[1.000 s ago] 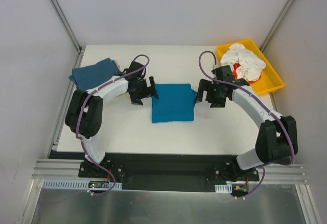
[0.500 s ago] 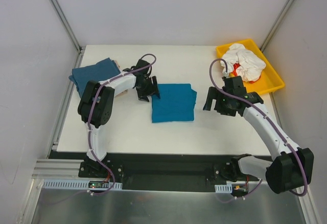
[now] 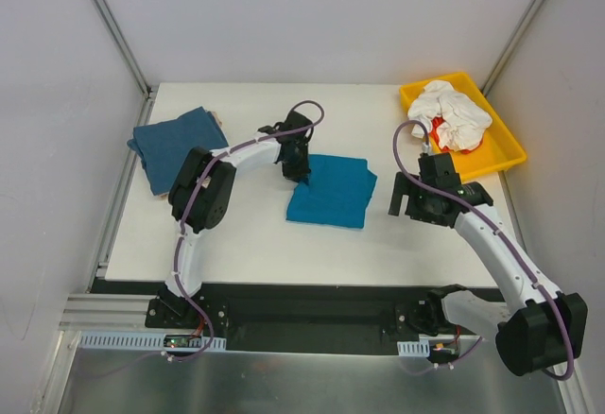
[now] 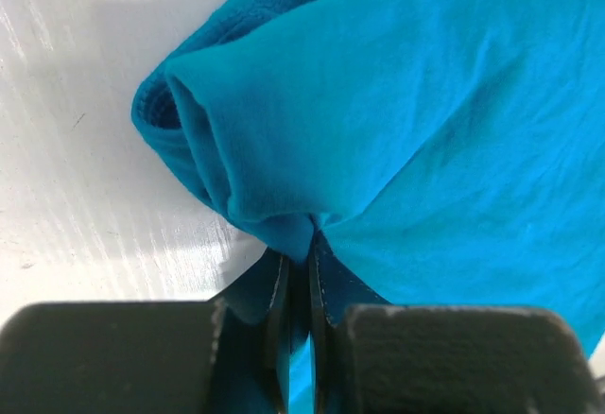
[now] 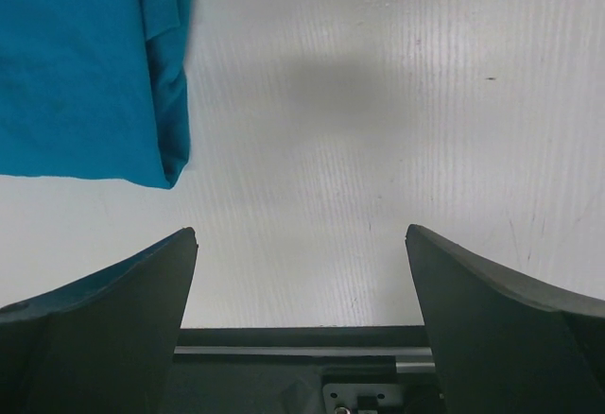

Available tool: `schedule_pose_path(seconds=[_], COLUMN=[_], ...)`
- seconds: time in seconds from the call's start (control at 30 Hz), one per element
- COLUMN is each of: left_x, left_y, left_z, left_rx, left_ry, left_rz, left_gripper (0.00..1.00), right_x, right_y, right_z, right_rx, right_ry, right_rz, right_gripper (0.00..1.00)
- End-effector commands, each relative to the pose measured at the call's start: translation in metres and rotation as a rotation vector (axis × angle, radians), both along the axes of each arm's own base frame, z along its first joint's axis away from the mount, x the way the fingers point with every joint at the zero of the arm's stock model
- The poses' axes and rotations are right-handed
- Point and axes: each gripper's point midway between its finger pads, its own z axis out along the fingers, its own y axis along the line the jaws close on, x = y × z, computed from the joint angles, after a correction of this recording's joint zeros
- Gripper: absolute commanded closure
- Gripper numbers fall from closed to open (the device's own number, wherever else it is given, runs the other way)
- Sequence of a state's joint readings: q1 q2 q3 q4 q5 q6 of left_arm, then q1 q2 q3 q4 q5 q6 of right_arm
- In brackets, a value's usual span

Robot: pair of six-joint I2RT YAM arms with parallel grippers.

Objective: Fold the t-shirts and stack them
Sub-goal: Put the neatly folded tshirt into the corner of the board with the left arm

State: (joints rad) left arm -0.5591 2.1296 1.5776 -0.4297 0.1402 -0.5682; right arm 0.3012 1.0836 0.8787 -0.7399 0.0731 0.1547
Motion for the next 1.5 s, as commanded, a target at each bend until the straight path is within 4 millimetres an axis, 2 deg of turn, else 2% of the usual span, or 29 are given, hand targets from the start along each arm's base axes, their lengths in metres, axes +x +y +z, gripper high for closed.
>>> schedule_pose_path(seconds=[0.0,0.07,0.1,0.17,0.23,0.43,0.63,0.73,0.87,1.0,1.47], left_x=[0.005,0.014,0.02,0.025,0.03,0.046,0.063,0.072,0.081,0.087,0.076], left_y=[0.027,0.041,0.059,0.076,0.102,0.158,0.196,0.206,0.234,0.247,0.265], left_z=[-0.003,0.017,0.023,0.044,0.058,0.104,0.147,0.166,0.195,0.227,0.321], left_rx=[0.19,0.257,0.349,0.424,0.523,0.576,0.641,0.652,0.725,0.732,0.711], left_ry=[-0.052,-0.114,-0.158,-0.217,-0.254,-0.317,-0.4,-0.435,-0.47,-0.526,-0.709], left_rz=[-0.023,-0.014,-0.008,0.003,0.017,0.117,0.154,0.122,0.113,0.133,0.199], left_gripper=[1.0,1.0,1.0,1.0,1.0,1.0,1.0,1.0,1.0,1.0,1.0], right_x=[0.0,-0.001,0.0,0.0,0.001,0.007,0.011,0.011,0.012,0.013,0.013], right_y=[-0.017,-0.023,-0.024,-0.027,-0.03,-0.028,-0.028,-0.03,-0.031,-0.032,-0.036], right_z=[0.006,0.003,0.004,-0.001,-0.002,-0.002,-0.008,-0.01,-0.011,-0.015,-0.013], right_rx=[-0.08,-0.111,-0.122,-0.141,-0.161,-0.149,-0.153,-0.163,-0.166,-0.175,-0.189], right_ry=[-0.047,-0.048,-0.06,-0.06,-0.073,-0.098,-0.089,-0.081,-0.078,-0.065,-0.071], right_rz=[-0.005,-0.007,0.006,0.009,0.011,0.024,0.022,0.018,0.014,0.013,0.0], right_gripper=[0.03,0.03,0.03,0.03,0.03,0.03,0.03,0.03,0.03,0.03,0.03])
